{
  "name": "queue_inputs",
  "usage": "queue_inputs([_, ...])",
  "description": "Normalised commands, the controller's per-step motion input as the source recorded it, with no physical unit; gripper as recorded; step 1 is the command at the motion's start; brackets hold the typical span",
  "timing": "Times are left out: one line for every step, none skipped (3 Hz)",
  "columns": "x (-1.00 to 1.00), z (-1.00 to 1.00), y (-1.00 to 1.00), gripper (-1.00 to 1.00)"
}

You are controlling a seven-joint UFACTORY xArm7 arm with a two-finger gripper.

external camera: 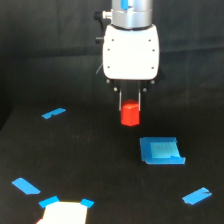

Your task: Pick up the red object from the table

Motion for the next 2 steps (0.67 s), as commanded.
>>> queue_inputs([-0.62,0.92,-0.41,-0.99])
queue_inputs([-0.44,0.15,0.20,-1.00])
